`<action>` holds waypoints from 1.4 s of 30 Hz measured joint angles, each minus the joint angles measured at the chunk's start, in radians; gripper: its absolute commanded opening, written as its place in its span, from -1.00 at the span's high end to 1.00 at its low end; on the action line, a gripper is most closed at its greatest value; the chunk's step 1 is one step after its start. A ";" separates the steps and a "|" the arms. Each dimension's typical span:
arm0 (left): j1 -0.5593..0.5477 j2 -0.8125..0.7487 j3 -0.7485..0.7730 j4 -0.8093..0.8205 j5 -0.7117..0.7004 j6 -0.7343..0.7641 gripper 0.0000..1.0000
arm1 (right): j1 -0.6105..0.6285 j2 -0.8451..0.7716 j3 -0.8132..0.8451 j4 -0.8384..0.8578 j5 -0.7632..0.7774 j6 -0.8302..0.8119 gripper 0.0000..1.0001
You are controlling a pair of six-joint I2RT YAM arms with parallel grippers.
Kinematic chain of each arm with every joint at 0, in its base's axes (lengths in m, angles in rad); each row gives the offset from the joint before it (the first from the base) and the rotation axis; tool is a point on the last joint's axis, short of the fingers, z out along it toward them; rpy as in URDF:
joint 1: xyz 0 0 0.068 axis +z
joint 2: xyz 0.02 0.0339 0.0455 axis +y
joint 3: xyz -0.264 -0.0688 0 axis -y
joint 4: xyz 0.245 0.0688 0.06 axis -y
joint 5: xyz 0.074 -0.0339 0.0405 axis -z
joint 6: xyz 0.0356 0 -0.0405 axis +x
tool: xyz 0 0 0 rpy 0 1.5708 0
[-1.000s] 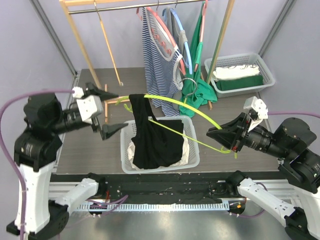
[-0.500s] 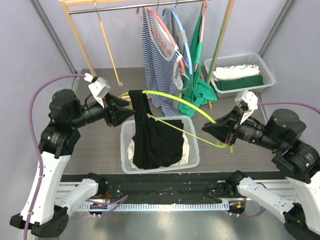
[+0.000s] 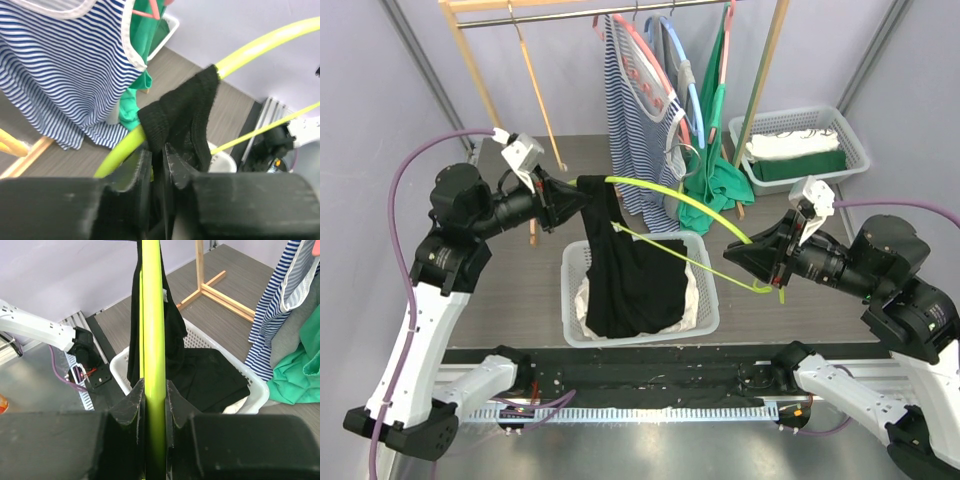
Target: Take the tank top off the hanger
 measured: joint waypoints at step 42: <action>0.047 -0.105 -0.094 0.045 0.106 -0.137 0.56 | 0.008 -0.074 -0.081 -0.096 0.050 -0.026 0.98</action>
